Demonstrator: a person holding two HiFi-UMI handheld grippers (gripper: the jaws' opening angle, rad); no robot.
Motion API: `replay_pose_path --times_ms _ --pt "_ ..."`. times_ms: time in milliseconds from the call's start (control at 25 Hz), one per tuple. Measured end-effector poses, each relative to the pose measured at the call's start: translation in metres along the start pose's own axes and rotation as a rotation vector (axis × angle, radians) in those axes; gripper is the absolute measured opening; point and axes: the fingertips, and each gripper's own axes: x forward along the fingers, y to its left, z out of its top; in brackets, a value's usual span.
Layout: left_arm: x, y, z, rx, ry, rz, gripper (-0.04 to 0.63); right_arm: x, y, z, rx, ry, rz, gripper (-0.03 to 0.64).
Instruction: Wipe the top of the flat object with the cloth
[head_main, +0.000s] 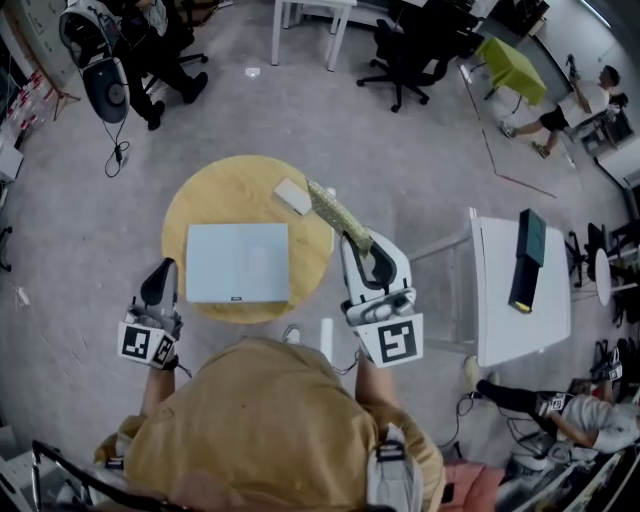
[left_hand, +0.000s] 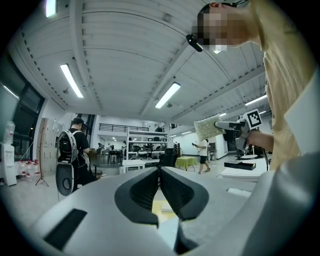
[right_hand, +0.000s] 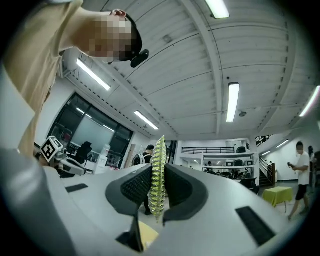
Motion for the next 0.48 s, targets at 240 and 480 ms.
replay_pose_path --times_ms 240,480 --pt "0.012 -0.013 0.002 0.0 0.004 -0.05 0.015 -0.007 0.008 -0.006 0.021 0.018 0.003 0.06" --pt "0.023 -0.025 -0.009 -0.014 0.021 -0.098 0.015 -0.014 0.018 -0.016 0.048 0.038 0.007 0.06"
